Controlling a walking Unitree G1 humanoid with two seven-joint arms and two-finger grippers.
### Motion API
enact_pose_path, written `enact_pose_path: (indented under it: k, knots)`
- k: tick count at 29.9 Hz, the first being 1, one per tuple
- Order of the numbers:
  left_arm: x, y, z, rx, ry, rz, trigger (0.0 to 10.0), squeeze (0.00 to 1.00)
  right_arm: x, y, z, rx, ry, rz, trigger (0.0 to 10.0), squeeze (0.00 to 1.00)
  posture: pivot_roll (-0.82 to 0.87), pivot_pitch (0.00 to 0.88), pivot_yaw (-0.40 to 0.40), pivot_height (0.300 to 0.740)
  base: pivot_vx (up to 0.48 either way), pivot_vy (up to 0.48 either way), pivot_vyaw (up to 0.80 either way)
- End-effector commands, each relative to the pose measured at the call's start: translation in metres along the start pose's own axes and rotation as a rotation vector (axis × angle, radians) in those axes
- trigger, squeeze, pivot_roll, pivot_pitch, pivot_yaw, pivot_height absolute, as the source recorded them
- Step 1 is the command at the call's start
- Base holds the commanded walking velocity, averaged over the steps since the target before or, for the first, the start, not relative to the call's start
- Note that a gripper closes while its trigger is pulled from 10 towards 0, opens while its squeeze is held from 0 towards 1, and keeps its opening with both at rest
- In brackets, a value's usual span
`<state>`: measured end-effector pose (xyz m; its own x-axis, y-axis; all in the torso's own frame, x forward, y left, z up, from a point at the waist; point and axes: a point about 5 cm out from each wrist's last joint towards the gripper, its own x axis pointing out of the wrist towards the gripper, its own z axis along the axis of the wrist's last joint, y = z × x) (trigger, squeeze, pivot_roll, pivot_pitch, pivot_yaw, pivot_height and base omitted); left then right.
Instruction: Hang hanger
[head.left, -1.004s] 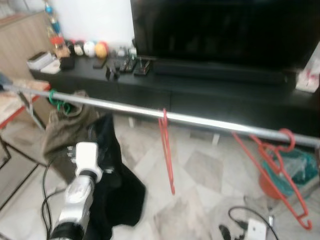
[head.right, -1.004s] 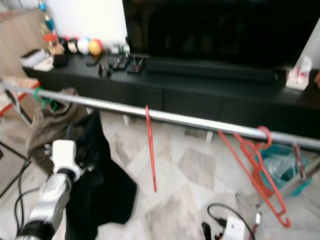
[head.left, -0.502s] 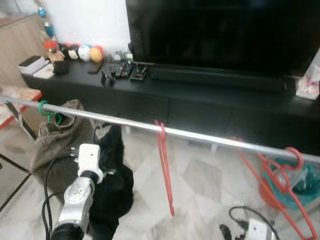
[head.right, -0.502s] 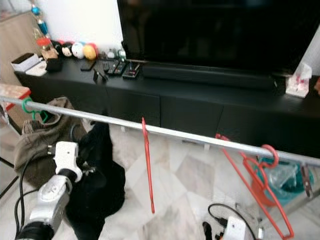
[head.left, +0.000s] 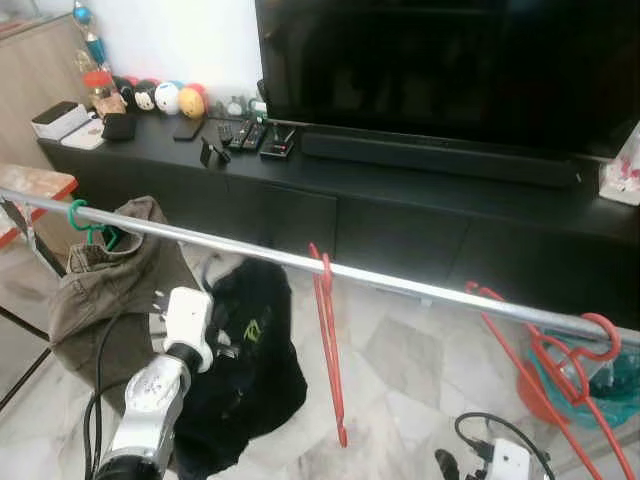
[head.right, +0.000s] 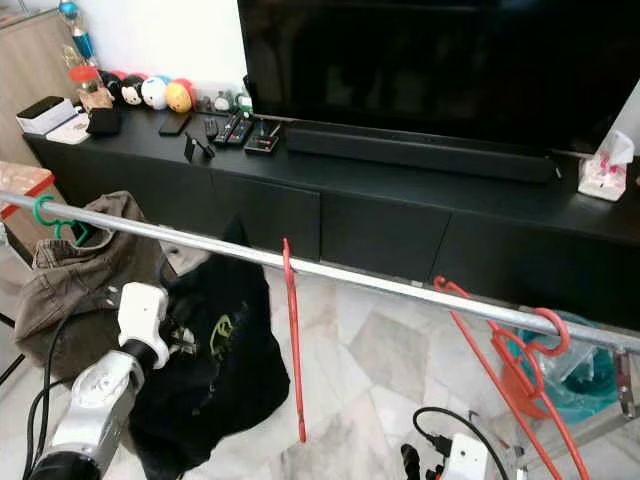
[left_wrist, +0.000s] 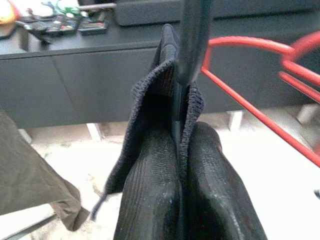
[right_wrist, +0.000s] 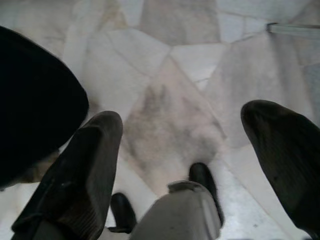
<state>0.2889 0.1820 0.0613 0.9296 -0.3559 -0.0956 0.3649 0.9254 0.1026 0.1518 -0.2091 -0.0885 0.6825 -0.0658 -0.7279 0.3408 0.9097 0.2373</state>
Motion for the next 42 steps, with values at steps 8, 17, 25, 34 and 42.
enact_pose_path:
  k: [8,17,25,34,42]
  knots:
    - [0.016,-0.002,0.015,0.019,-0.028,-0.051,10.0,0.00,-0.002,-0.005,-0.004,0.004,0.019,-0.009,10.0,0.00,-0.05,0.000,0.044,0.740,0.000,0.000,0.00]
    - [0.036,0.004,0.017,-0.007,0.013,0.038,10.0,0.00,-0.004,-0.010,-0.005,0.001,0.031,-0.014,10.0,0.00,-0.05,0.000,0.049,0.740,0.000,0.000,0.00]
    - [0.050,-0.002,0.019,-0.036,0.032,0.067,10.0,0.00,-0.004,-0.011,-0.005,-0.002,0.032,-0.011,10.0,0.00,-0.06,0.000,0.051,0.740,0.000,0.000,0.00]
    - [0.055,-0.001,0.017,-0.045,0.054,0.103,10.0,0.00,-0.004,-0.004,-0.010,-0.004,0.041,-0.004,10.0,0.00,-0.07,0.000,0.048,0.740,0.000,0.000,0.00]
    - [0.063,0.003,0.029,-0.043,0.010,0.122,10.0,0.00,-0.004,-0.002,-0.011,-0.011,0.044,0.001,10.0,0.00,-0.07,0.000,0.046,0.740,0.000,0.000,0.00]
